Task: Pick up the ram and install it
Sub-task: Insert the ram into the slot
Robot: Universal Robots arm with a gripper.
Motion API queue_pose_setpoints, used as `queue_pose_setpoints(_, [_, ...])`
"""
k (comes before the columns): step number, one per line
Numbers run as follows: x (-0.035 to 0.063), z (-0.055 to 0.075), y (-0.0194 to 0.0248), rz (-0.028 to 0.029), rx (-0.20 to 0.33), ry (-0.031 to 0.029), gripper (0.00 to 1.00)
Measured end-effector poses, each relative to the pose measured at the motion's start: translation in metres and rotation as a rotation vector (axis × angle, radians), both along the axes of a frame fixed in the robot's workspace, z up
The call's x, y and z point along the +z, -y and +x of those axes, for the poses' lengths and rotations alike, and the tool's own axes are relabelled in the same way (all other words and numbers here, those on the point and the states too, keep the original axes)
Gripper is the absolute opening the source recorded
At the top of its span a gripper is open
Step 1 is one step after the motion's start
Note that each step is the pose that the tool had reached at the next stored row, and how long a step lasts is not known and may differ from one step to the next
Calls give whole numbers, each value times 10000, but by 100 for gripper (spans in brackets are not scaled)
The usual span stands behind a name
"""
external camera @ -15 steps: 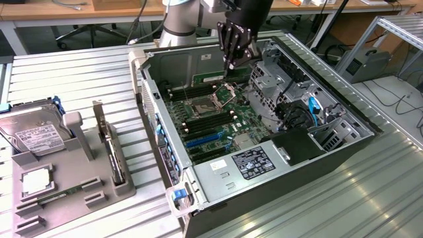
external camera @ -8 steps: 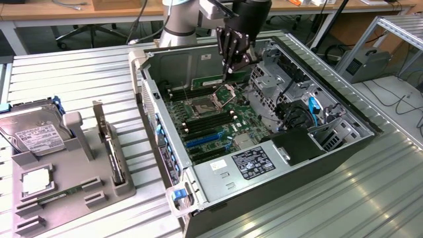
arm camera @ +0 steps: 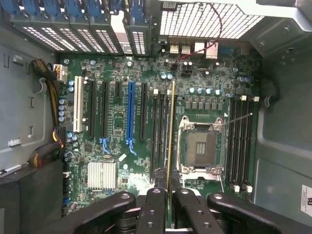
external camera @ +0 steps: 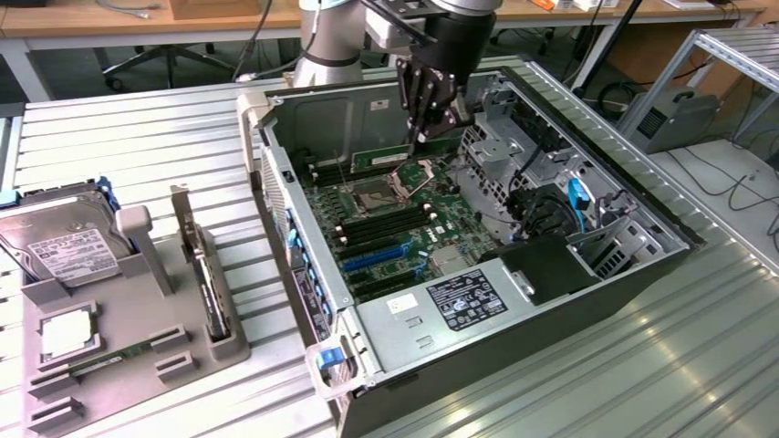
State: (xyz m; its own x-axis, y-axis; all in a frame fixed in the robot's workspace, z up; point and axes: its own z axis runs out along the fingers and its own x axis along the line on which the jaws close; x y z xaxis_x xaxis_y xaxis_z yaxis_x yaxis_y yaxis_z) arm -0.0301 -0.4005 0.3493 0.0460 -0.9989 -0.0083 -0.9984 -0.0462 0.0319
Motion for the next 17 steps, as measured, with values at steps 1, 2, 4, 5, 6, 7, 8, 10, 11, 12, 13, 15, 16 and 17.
queue_pose_setpoints(1, [-15, 0, 0, -4, 0, 0, 14])
queue_pose_setpoints(2, [-30, 0, 0, -10, 0, 0, 14])
queue_pose_setpoints(4, [-57, 0, 0, -19, 0, 0, 14])
queue_pose_setpoints(5, [-73, 0, 0, -24, 0, 0, 14])
queue_pose_setpoints(6, [-89, 0, 0, -28, 0, 0, 14])
queue_pose_setpoints(7, [-106, -1, 0, -32, 0, 0, 14])
queue_pose_setpoints(8, [-122, -1, 0, -33, 0, 0, 14])
queue_pose_setpoints(10, [-153, -3, 3, -33, -1, 0, 14])
queue_pose_setpoints(11, [-167, -7, 7, -33, -1, 1, 14])
queue_pose_setpoints(12, [-180, -11, 12, -33, -1, 3, 14])
queue_pose_setpoints(13, [-193, -15, 19, -32, 5, 4, 14])
queue_pose_setpoints(15, [-214, -23, 38, -34, 47, 5, 14])
queue_pose_setpoints(16, [-223, -23, 40, -32, 67, 6, 14])
queue_pose_setpoints(17, [-231, -24, 41, -31, 94, 6, 14])
